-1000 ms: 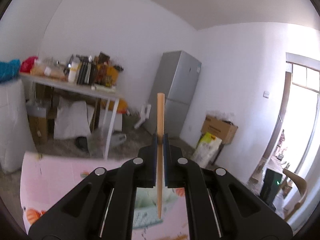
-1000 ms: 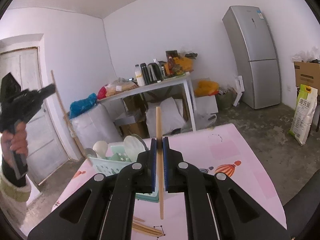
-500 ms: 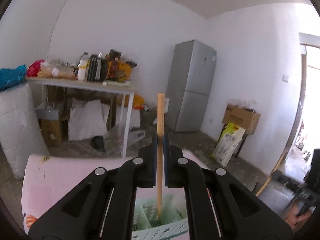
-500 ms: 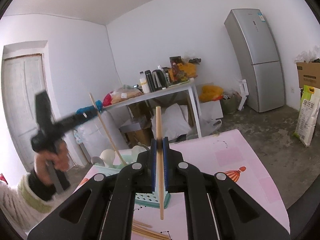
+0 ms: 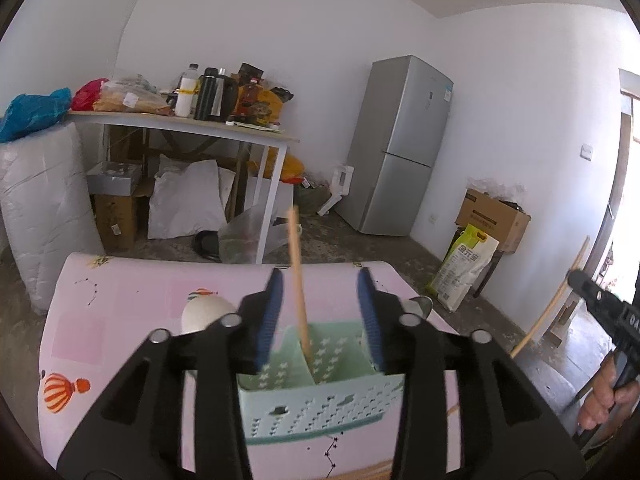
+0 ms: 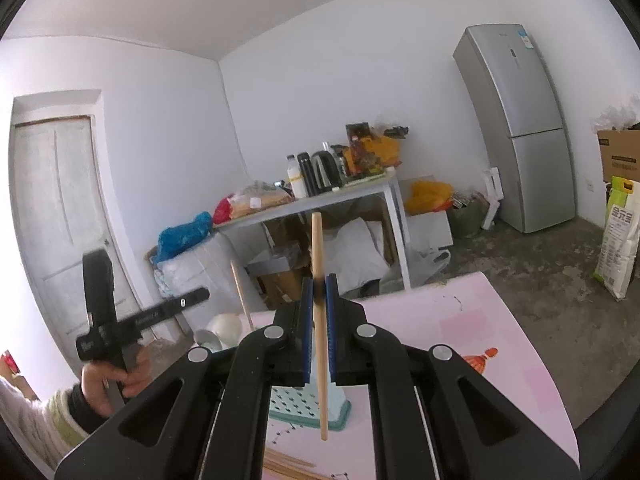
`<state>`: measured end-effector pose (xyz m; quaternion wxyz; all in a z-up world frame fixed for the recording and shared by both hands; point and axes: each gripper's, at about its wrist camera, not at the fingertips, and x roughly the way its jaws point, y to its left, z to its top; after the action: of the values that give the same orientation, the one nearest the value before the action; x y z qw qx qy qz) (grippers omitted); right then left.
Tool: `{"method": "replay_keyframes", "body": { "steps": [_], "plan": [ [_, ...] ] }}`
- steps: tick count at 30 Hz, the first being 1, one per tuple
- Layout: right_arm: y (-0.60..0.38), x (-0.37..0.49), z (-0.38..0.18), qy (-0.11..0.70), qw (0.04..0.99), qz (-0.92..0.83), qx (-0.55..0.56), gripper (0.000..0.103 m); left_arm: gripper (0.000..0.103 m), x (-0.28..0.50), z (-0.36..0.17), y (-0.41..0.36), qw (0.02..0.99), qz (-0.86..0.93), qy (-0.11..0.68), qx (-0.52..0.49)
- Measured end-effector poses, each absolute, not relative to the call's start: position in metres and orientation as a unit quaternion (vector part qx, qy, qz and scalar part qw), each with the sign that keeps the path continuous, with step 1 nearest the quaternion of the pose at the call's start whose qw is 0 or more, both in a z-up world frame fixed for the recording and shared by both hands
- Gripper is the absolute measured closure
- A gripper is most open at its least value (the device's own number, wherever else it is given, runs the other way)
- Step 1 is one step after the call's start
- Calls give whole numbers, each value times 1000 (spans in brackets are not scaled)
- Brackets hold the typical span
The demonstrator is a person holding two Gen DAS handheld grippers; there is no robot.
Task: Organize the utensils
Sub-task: 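Lower the chopstick into the holder and open the left gripper while the right carries its chopstick, then lower the chopstick into the holder and open the right gripper, then move both grippers back down toward the remaining chopsticks on the table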
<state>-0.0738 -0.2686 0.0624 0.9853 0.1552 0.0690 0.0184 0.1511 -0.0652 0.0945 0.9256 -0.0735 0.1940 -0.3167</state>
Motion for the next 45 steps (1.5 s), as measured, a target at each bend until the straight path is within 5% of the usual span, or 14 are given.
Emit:
{"method": "replay_keyframes", "body": {
  "steps": [8, 16, 29, 33, 45],
  "plan": [
    [-258, -58, 103, 27, 984, 75, 161, 97, 47, 125, 88, -43, 926, -315, 197, -69],
    [-239, -5, 127, 21, 981, 122, 152, 97, 41, 112, 65, -25, 919, -310, 232, -75],
    [-233, 102, 79, 164, 968, 123, 143, 94, 39, 106, 35, -19, 910, -301, 276, -73],
    [-247, 93, 75, 151, 970, 106, 161, 62, 39, 106, 30, -19, 908, -297, 285, -70],
    [-268, -5, 62, 124, 978, 40, 160, 53, 39, 106, 10, -23, 904, -288, 312, -54]
  ]
}}
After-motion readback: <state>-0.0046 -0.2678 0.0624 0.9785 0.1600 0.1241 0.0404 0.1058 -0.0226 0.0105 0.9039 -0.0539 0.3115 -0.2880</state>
